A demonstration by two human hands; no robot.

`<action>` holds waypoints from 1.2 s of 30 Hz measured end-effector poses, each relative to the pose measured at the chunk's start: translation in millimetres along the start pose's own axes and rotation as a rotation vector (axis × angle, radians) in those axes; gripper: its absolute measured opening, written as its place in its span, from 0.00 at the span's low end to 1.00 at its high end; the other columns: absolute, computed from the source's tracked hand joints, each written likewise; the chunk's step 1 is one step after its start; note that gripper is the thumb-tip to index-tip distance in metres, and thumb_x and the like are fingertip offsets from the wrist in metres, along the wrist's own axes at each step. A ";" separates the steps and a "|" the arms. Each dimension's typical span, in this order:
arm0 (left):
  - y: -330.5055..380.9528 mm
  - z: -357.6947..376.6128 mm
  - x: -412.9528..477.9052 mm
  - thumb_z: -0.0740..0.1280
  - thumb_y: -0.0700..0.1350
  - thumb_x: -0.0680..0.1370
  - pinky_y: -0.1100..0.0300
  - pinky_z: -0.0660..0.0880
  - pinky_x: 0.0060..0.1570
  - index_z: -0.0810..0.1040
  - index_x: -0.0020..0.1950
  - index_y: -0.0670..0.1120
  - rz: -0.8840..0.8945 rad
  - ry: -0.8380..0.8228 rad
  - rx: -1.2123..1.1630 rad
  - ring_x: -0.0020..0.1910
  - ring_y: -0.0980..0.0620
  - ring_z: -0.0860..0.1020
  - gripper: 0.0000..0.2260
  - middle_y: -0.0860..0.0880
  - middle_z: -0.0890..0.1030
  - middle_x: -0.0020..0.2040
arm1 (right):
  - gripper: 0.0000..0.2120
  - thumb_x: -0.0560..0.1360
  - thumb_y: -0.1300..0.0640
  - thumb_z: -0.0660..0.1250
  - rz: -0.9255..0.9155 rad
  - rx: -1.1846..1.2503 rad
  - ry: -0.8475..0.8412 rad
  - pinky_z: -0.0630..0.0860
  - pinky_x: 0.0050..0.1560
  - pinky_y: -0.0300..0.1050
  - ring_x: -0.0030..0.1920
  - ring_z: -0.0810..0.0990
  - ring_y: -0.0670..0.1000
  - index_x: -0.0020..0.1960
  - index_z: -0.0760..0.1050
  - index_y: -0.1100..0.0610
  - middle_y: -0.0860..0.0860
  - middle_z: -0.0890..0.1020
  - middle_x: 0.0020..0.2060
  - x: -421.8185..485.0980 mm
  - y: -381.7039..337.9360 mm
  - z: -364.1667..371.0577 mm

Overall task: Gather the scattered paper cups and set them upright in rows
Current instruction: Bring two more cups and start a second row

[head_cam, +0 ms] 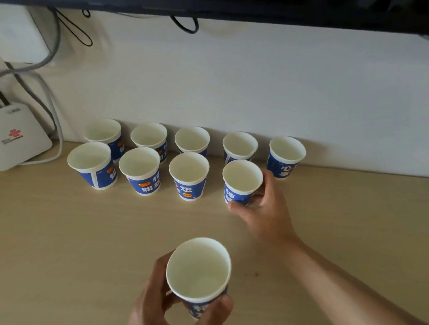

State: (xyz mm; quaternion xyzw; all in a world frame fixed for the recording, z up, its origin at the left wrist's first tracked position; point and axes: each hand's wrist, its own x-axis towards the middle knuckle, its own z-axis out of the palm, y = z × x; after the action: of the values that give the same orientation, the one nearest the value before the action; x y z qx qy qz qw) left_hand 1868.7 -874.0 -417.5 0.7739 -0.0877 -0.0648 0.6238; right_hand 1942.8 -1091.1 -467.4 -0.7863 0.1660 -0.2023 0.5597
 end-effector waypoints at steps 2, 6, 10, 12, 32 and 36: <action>1.1 1.2 1.9 0.75 0.59 0.51 0.76 0.75 0.41 0.82 0.54 0.56 0.011 -0.001 0.003 0.43 0.61 0.85 0.31 0.59 0.86 0.44 | 0.26 0.66 0.66 0.79 0.004 0.010 -0.002 0.81 0.53 0.45 0.51 0.84 0.46 0.58 0.73 0.51 0.46 0.84 0.52 1.6 0.4 0.1; 3.8 2.7 6.0 0.75 0.58 0.51 0.75 0.75 0.41 0.79 0.52 0.66 0.033 0.013 -0.005 0.43 0.60 0.85 0.29 0.59 0.86 0.44 | 0.26 0.67 0.67 0.79 -0.012 0.010 -0.007 0.81 0.54 0.47 0.52 0.84 0.48 0.59 0.73 0.52 0.48 0.84 0.52 5.2 0.5 1.6; 2.3 4.8 7.3 0.75 0.58 0.53 0.75 0.76 0.41 0.78 0.53 0.66 0.059 0.009 0.005 0.44 0.59 0.85 0.28 0.58 0.86 0.45 | 0.26 0.66 0.67 0.79 -0.027 0.008 -0.013 0.81 0.55 0.48 0.53 0.83 0.50 0.59 0.72 0.54 0.50 0.83 0.53 8.0 2.3 2.5; 0.6 6.3 6.6 0.75 0.57 0.54 0.75 0.76 0.42 0.78 0.54 0.65 0.064 -0.005 0.017 0.44 0.58 0.85 0.28 0.58 0.86 0.46 | 0.28 0.66 0.67 0.79 -0.014 -0.003 -0.015 0.80 0.57 0.46 0.54 0.83 0.49 0.62 0.72 0.56 0.50 0.83 0.55 7.0 2.2 1.1; 17.9 64.2 33.0 0.77 0.56 0.62 0.58 0.80 0.52 0.77 0.60 0.61 0.053 -0.176 0.123 0.55 0.63 0.81 0.27 0.65 0.83 0.55 | 0.33 0.66 0.49 0.77 -0.080 -0.087 -0.346 0.71 0.55 0.41 0.60 0.78 0.43 0.68 0.71 0.41 0.37 0.80 0.60 -85.6 -20.2 -79.9; 20.5 75.8 35.0 0.78 0.56 0.62 0.60 0.80 0.51 0.77 0.59 0.61 0.050 -0.216 0.119 0.55 0.64 0.80 0.27 0.65 0.83 0.54 | 0.30 0.66 0.51 0.76 -0.076 -0.088 -0.304 0.71 0.53 0.43 0.59 0.79 0.46 0.67 0.72 0.42 0.38 0.81 0.59 -84.3 -16.9 -88.8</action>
State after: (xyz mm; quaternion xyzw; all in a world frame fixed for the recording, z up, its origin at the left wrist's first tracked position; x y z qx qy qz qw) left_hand 1885.8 -958.2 -413.3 0.7955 -0.1776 -0.1270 0.5653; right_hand 1825.8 -1116.9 -436.7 -0.8372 0.0584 -0.0947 0.5354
